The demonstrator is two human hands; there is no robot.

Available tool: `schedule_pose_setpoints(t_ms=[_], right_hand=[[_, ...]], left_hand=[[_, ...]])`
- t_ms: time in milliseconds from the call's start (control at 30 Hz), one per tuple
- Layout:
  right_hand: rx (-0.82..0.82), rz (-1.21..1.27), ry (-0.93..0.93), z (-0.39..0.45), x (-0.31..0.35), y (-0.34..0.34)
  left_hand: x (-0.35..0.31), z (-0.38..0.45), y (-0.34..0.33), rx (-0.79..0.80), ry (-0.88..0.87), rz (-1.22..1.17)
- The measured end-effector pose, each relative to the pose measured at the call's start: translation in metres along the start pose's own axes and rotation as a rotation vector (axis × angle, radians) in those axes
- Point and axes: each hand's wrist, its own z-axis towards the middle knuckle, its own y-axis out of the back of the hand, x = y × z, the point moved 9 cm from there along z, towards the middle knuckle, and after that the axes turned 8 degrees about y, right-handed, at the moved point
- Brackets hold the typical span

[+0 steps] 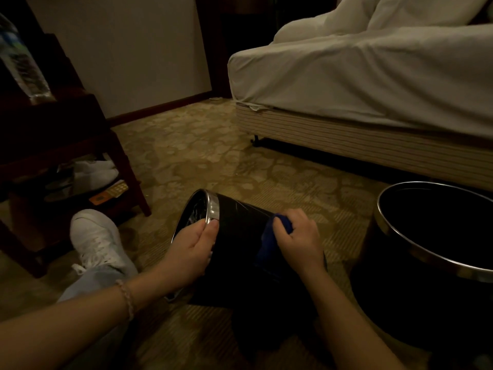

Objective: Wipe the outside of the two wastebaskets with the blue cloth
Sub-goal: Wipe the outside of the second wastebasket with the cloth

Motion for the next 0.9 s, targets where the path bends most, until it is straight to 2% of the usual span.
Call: schedule_pose_setpoints(t_ms=[67, 200, 267, 333, 400, 500, 600, 700, 800, 900], right_hand=[[0.011, 0.001, -0.027, -0.008, -0.009, 0.001], [0.021, 0.006, -0.05, -0.015, -0.009, 0.006], [0.059, -0.01, -0.049, -0.017, -0.007, 0.004], [0.085, -0.051, -0.006, -0.021, 0.001, -0.001], [0.075, -0.079, 0.048, -0.03, 0.012, -0.005], [0.023, -0.063, 0.082, -0.043, 0.022, -0.005], [-0.022, -0.074, 0.093, -0.052, 0.024, 0.0], [-0.082, -0.068, 0.094, -0.063, 0.03, 0.003], [-0.176, -0.107, 0.186, -0.073, 0.049, 0.001], [-0.265, -0.155, 0.289, -0.082, 0.067, -0.004]], left_hand=[[0.007, 0.001, -0.004, 0.053, 0.076, -0.04], [0.011, 0.015, -0.008, 0.209, 0.358, -0.144], [0.012, 0.027, 0.0, 0.158, 0.531, -0.358], [0.012, 0.033, 0.008, 0.049, 0.628, -0.541], [0.024, 0.039, 0.015, -0.077, 0.674, -0.533], [0.04, 0.043, 0.031, -0.245, 0.627, -0.395], [0.036, 0.046, 0.04, -0.336, 0.504, -0.261], [0.026, 0.042, 0.04, -0.316, 0.414, -0.159], [0.009, 0.038, 0.036, -0.254, 0.316, -0.074], [-0.016, 0.027, 0.024, -0.195, 0.128, 0.049]])
